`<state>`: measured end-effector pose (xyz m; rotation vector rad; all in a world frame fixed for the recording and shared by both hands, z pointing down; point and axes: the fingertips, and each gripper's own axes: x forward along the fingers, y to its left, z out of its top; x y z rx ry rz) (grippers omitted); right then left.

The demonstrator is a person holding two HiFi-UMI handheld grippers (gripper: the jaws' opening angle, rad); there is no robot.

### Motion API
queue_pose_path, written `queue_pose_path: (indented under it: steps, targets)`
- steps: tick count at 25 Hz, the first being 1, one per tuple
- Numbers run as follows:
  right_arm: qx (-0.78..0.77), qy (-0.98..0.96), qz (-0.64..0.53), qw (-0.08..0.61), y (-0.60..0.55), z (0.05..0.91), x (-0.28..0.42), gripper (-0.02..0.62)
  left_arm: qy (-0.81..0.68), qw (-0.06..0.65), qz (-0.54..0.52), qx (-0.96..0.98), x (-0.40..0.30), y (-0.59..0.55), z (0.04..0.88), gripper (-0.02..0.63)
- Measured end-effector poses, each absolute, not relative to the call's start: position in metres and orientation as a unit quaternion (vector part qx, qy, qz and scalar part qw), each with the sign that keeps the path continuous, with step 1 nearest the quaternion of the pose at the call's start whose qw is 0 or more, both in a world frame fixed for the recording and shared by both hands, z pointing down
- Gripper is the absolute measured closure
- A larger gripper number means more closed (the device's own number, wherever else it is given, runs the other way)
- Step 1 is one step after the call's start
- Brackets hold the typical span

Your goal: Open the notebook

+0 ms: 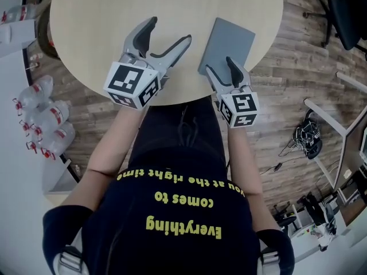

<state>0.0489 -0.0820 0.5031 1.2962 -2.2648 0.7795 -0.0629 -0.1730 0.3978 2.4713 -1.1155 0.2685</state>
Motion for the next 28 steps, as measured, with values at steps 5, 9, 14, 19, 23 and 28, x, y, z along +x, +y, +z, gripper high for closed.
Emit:
queue_pose_path:
  steps: [5,9,14,19,23,28]
  targets:
    - [0.433,-0.816,0.281,0.26,-0.066,0.542,0.03,0.316,-0.399,0.216,0.107,0.885,-0.068,-0.168,0.41,0.209]
    - [0.412,-0.82,0.281,0.28,-0.058,0.556,0.016,0.356,-0.399,0.221,0.113,0.883,-0.073,-0.164,0.419,0.209]
    - [0.385,-0.826,0.248,0.329,-0.051,0.568,0.005,0.383,-0.396,0.225,0.119,0.882,-0.075,-0.158,0.425,0.209]
    - [0.367,-0.82,0.168,0.406,-0.047,0.579,0.001,0.399,-0.395,0.227,0.12,0.882,-0.074,-0.154,0.427,0.238]
    - [0.371,-0.81,0.112,0.44,-0.046,0.583,0.002,0.419,-0.395,0.227,0.123,0.882,-0.076,-0.151,0.429,0.239]
    - [0.365,-0.803,0.065,0.467,-0.045,0.589,0.001,0.405,-0.399,0.229,0.123,0.879,-0.078,-0.149,0.429,0.239]
